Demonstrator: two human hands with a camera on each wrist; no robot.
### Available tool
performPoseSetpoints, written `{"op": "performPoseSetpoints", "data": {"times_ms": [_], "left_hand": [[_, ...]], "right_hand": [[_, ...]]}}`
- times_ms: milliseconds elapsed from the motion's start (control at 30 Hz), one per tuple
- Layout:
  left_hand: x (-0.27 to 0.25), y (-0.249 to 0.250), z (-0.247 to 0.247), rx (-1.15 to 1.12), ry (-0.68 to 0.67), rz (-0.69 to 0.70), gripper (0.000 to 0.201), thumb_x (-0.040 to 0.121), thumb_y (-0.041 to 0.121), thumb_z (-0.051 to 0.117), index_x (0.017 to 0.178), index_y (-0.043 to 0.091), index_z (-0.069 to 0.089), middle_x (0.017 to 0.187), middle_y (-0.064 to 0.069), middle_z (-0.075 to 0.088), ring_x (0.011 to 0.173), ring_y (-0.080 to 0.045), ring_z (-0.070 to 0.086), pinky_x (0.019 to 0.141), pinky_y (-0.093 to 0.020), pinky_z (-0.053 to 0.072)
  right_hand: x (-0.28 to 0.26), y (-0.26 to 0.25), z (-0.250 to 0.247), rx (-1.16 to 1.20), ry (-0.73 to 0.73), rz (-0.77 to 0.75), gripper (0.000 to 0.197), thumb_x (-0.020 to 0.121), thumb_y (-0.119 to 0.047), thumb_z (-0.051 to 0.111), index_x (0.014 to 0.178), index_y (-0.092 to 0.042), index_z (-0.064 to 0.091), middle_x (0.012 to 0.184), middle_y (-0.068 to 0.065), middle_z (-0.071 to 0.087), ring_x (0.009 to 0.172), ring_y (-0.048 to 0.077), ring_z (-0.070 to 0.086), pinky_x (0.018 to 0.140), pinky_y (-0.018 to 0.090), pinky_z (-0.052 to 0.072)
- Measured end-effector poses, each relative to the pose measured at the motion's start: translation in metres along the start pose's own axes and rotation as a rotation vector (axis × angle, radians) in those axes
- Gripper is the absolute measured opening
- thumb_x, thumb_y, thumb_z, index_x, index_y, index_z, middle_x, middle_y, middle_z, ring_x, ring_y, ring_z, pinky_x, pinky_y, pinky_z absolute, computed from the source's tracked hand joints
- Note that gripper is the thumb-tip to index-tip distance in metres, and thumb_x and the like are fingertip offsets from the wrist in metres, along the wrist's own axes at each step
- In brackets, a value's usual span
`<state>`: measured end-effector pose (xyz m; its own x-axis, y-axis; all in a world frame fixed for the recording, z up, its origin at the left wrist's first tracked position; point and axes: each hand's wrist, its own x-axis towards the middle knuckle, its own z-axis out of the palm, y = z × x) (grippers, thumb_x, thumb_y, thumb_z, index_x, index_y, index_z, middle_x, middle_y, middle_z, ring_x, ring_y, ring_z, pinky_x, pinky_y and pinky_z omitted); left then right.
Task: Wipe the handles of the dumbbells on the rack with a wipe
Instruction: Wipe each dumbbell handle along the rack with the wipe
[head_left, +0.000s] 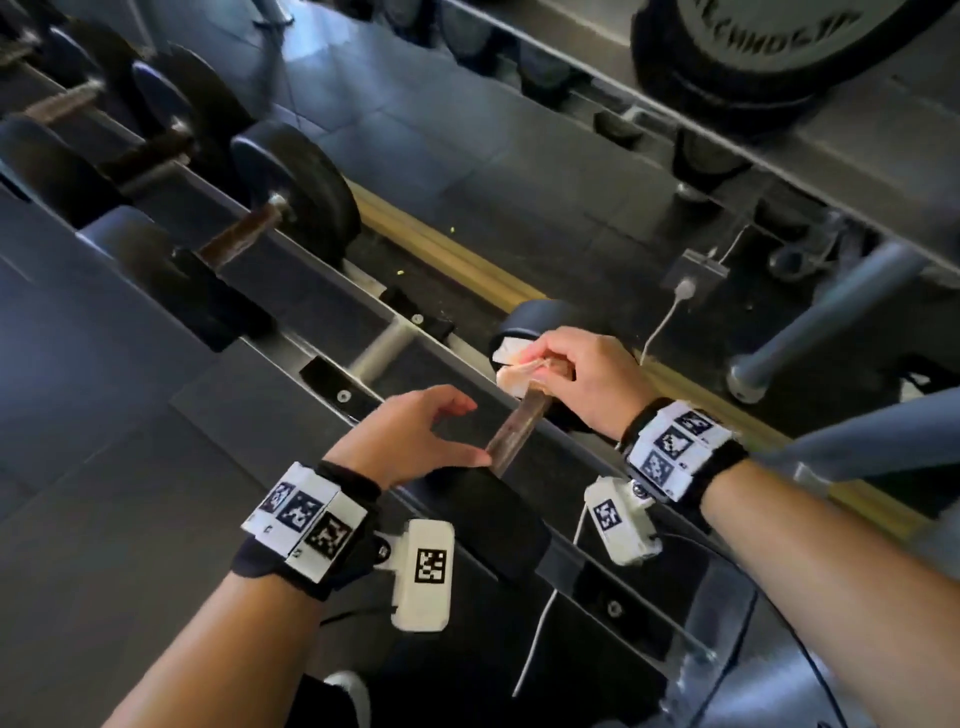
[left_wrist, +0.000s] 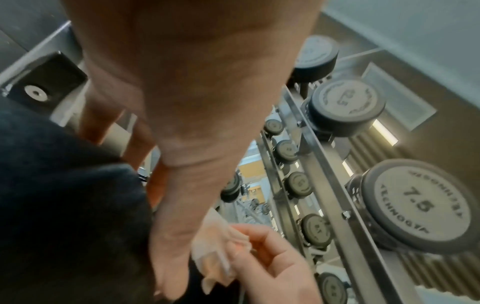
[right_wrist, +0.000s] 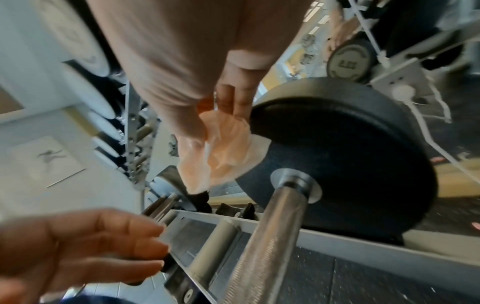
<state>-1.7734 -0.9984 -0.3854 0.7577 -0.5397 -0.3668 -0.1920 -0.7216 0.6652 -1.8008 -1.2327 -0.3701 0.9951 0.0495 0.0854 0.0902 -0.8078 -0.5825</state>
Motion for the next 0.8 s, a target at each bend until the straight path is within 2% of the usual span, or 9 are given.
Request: {"op": "performPoseSetpoints", "data": {"times_ms": [67, 133, 233, 367, 467, 567, 633, 700, 800], "left_hand": [[0.0, -0.001, 0.0, -0.016, 0.019, 0.009, 0.064, 0.069, 0.052, 0.081, 0.125, 0.038, 0.055, 0.126, 0.013, 0.06, 0.114, -0.008, 0.057, 0.104, -0.033, 0.046], [-0.001, -0.003, 0.003, -0.027, 0.039, 0.011, 0.062, 0.068, 0.054, 0.08, 0.123, 0.039, 0.055, 0.121, 0.015, 0.061, 0.108, -0.005, 0.059, 0.097, -0.027, 0.048], [-0.009, -0.01, 0.011, -0.078, 0.099, 0.019, 0.061, 0.07, 0.058, 0.075, 0.125, 0.038, 0.056, 0.119, 0.019, 0.06, 0.105, 0.0, 0.057, 0.088, -0.017, 0.042], [-0.017, -0.014, 0.017, -0.073, 0.139, 0.023, 0.057, 0.077, 0.059, 0.068, 0.129, 0.038, 0.054, 0.126, 0.02, 0.056, 0.107, 0.001, 0.052, 0.078, -0.009, 0.035], [-0.019, -0.014, 0.016, -0.069, 0.134, 0.003, 0.061, 0.076, 0.06, 0.068, 0.131, 0.039, 0.053, 0.131, 0.018, 0.054, 0.112, -0.002, 0.051, 0.088, -0.018, 0.038], [-0.02, -0.013, 0.014, -0.061, 0.135, -0.016, 0.062, 0.074, 0.059, 0.07, 0.13, 0.038, 0.053, 0.131, 0.016, 0.055, 0.111, -0.002, 0.051, 0.089, -0.019, 0.037], [-0.019, -0.011, 0.013, -0.031, 0.115, -0.012, 0.064, 0.073, 0.06, 0.07, 0.131, 0.038, 0.052, 0.131, 0.016, 0.056, 0.112, -0.002, 0.053, 0.089, -0.017, 0.038], [-0.017, -0.01, 0.011, -0.019, 0.1, -0.011, 0.066, 0.073, 0.06, 0.071, 0.132, 0.038, 0.051, 0.132, 0.015, 0.056, 0.116, -0.004, 0.054, 0.095, -0.021, 0.041], [-0.016, -0.012, 0.008, -0.013, 0.081, -0.021, 0.071, 0.07, 0.063, 0.07, 0.133, 0.039, 0.049, 0.132, 0.014, 0.056, 0.116, -0.007, 0.054, 0.1, -0.027, 0.043]], "right_hand": [[0.0, 0.004, 0.011, -0.069, -0.015, -0.095, 0.015, 0.089, -0.014, 0.068, 0.104, -0.016, 0.07, 0.112, -0.002, 0.067, 0.105, 0.011, 0.062, 0.092, 0.026, 0.05], [-0.001, 0.012, 0.021, -0.146, -0.063, -0.137, 0.016, 0.091, -0.01, 0.064, 0.106, -0.011, 0.068, 0.121, 0.003, 0.064, 0.114, 0.018, 0.059, 0.099, 0.033, 0.048], [-0.01, 0.026, 0.038, -0.208, -0.099, -0.195, 0.02, 0.092, -0.008, 0.059, 0.11, -0.007, 0.066, 0.128, 0.005, 0.061, 0.121, 0.02, 0.054, 0.105, 0.033, 0.043], [-0.023, 0.043, 0.053, -0.195, -0.194, -0.125, 0.029, 0.096, -0.014, 0.056, 0.124, -0.018, 0.061, 0.134, 0.004, 0.059, 0.131, 0.019, 0.05, 0.108, 0.035, 0.041], [-0.029, 0.049, 0.053, -0.126, -0.222, -0.133, 0.039, 0.099, -0.014, 0.053, 0.136, -0.026, 0.059, 0.145, -0.002, 0.054, 0.142, 0.011, 0.039, 0.118, 0.037, 0.033], [-0.035, 0.042, 0.058, -0.089, -0.261, -0.245, 0.038, 0.1, -0.015, 0.052, 0.133, -0.03, 0.061, 0.144, -0.008, 0.055, 0.14, 0.006, 0.041, 0.117, 0.037, 0.034], [-0.041, 0.036, 0.065, -0.138, -0.327, -0.314, 0.042, 0.099, -0.017, 0.052, 0.137, -0.035, 0.056, 0.145, -0.01, 0.054, 0.138, 0.005, 0.043, 0.116, 0.036, 0.036], [-0.039, 0.035, 0.062, -0.204, -0.355, -0.331, 0.044, 0.099, -0.02, 0.054, 0.138, -0.04, 0.051, 0.145, -0.009, 0.053, 0.136, 0.007, 0.045, 0.115, 0.035, 0.037], [-0.024, 0.042, 0.042, -0.353, -0.268, -0.297, 0.041, 0.096, -0.016, 0.056, 0.133, -0.032, 0.056, 0.137, -0.004, 0.059, 0.128, 0.011, 0.055, 0.109, 0.039, 0.045]]}}
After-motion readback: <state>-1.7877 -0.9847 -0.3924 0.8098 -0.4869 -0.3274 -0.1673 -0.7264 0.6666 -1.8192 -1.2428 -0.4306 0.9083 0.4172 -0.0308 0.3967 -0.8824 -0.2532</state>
